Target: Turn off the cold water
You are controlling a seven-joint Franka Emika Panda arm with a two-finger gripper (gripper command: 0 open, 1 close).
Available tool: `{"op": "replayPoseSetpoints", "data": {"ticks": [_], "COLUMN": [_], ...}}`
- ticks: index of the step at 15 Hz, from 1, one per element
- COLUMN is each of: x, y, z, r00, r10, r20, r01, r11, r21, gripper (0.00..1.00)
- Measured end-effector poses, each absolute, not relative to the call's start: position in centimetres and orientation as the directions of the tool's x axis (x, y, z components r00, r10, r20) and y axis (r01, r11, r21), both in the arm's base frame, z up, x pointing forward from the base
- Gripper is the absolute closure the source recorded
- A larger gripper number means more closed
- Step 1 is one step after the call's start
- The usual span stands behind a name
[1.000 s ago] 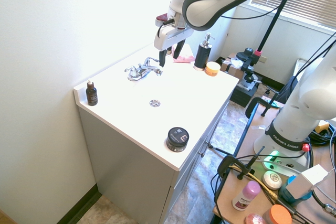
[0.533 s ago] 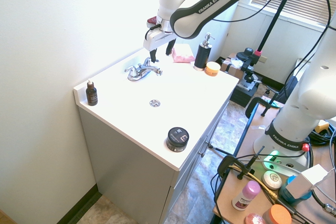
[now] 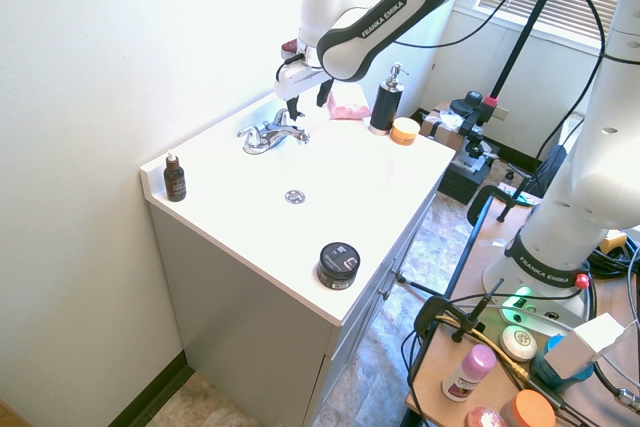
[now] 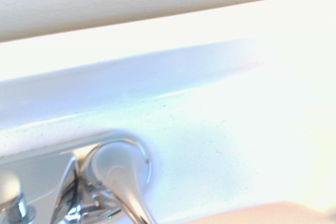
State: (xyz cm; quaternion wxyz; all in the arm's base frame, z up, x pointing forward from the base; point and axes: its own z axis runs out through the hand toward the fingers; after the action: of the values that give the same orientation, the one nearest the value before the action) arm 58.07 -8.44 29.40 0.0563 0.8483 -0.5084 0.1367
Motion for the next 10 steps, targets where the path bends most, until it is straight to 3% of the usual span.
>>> {"op": "replayPoseSetpoints", "data": {"ticks": [6,10], "x": [60.3,57.9], "y": [-11.2,-11.5], "z": [29.4,31.5], "r00": [0.432,0.5], "r10": [-0.85,-0.845], "r20": [0.302,0.191], "r01": [-0.888,-0.86], "r11": [-0.459,-0.511], "r21": [-0.024,-0.01], "gripper": [0.0,0.0]}}
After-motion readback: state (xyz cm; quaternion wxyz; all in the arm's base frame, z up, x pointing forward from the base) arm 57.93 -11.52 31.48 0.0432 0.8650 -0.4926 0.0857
